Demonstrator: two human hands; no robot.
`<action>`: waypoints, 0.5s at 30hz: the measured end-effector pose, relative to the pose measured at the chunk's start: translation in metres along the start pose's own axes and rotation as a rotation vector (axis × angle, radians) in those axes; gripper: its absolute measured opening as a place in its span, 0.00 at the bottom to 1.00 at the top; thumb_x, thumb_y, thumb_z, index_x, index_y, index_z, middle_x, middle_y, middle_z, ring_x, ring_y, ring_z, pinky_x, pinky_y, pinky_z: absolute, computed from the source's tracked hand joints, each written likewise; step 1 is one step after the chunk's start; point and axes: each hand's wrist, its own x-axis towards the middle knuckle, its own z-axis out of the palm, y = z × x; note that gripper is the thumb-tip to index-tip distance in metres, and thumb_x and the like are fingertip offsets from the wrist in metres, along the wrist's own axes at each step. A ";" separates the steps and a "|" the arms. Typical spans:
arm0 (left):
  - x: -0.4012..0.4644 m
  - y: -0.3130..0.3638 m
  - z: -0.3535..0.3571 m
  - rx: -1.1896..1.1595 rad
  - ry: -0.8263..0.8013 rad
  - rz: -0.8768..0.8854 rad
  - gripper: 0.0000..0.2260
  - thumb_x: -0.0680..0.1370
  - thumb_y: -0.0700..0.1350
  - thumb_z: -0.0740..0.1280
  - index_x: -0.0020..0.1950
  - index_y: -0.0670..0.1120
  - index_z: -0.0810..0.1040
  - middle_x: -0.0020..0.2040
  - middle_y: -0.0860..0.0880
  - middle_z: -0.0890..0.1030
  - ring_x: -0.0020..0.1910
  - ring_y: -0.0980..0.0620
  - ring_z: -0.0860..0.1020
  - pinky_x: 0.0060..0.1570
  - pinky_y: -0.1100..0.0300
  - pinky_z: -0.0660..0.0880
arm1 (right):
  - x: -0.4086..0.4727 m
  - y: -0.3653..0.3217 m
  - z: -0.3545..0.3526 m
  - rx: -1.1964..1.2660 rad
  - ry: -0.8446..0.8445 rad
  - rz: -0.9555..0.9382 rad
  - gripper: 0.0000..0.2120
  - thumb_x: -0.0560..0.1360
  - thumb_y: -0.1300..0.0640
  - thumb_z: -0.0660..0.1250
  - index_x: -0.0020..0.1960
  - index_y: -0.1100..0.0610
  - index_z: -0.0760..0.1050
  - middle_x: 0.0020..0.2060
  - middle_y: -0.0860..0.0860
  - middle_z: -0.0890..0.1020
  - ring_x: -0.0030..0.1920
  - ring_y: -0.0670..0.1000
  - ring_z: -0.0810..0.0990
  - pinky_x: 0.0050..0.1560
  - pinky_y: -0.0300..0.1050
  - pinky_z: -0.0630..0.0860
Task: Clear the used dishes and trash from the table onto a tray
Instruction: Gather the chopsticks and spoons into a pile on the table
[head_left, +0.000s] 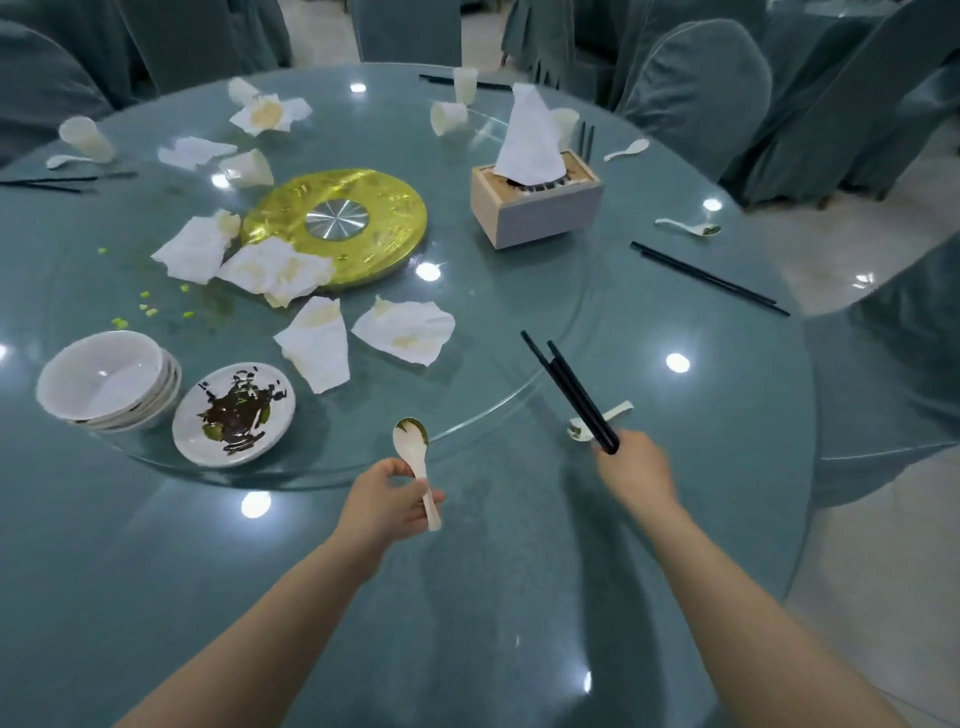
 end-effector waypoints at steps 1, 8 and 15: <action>0.003 0.000 0.001 0.010 0.009 0.005 0.03 0.78 0.35 0.62 0.49 0.42 0.70 0.38 0.43 0.85 0.35 0.50 0.84 0.29 0.61 0.78 | 0.013 0.002 -0.004 -0.060 0.021 -0.024 0.09 0.76 0.54 0.60 0.38 0.53 0.72 0.34 0.54 0.78 0.37 0.60 0.76 0.35 0.47 0.71; 0.007 0.002 -0.002 0.049 0.066 -0.001 0.08 0.75 0.36 0.67 0.53 0.41 0.74 0.40 0.44 0.85 0.39 0.49 0.84 0.39 0.58 0.80 | 0.061 0.013 -0.006 -0.283 -0.013 -0.144 0.07 0.78 0.53 0.61 0.52 0.48 0.77 0.46 0.52 0.71 0.39 0.55 0.74 0.37 0.46 0.72; -0.011 -0.003 -0.007 0.019 0.077 -0.001 0.05 0.76 0.35 0.65 0.51 0.40 0.73 0.41 0.43 0.85 0.40 0.47 0.83 0.45 0.54 0.80 | 0.022 0.011 -0.005 -0.089 -0.163 -0.044 0.06 0.67 0.52 0.74 0.38 0.53 0.78 0.34 0.51 0.81 0.37 0.53 0.80 0.37 0.45 0.76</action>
